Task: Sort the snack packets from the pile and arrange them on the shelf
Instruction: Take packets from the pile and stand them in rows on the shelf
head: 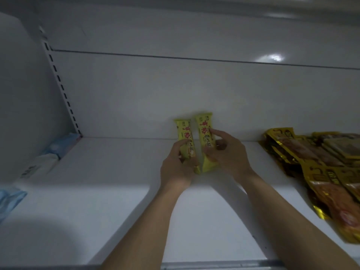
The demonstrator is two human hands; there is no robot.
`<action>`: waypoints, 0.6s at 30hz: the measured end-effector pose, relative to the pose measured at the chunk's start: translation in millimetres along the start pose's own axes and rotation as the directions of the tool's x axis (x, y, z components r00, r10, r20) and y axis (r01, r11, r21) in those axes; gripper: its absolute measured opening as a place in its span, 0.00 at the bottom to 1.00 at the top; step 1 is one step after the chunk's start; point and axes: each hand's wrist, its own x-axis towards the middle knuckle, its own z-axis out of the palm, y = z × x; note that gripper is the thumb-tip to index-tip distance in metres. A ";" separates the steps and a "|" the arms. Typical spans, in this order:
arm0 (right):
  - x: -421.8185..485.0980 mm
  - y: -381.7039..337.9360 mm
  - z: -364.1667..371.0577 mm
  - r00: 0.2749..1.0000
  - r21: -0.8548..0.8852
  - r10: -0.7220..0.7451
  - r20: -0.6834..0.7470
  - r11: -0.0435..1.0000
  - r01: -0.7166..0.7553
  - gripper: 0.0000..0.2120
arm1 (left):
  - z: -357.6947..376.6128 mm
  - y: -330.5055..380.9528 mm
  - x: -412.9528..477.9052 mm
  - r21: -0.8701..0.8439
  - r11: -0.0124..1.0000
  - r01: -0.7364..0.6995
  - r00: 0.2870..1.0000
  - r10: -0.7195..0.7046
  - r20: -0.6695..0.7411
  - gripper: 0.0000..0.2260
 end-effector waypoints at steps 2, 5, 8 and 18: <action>-2.7 0.0 4.5 0.999 0.023 -0.041 0.007 0.999 0.041 0.27 | 2.1 -1.7 2.3 -0.060 0.998 0.009 1.000 -0.011 -0.022 0.23; -7.1 1.2 8.3 0.995 0.048 -0.077 0.069 0.996 0.074 0.29 | 2.1 -1.7 4.0 -0.122 0.993 0.009 0.998 -0.017 -0.060 0.25; -8.4 0.1 6.3 0.985 0.078 -0.106 0.135 0.992 0.096 0.31 | 0.4 -2.0 3.3 -0.207 0.978 -0.008 0.996 -0.011 -0.091 0.26; -8.9 -17.7 -20.0 0.983 0.175 -0.180 -0.026 0.968 0.182 0.29 | 13.1 37.0 -15.6 -0.370 0.917 -0.151 0.984 0.104 -0.145 0.22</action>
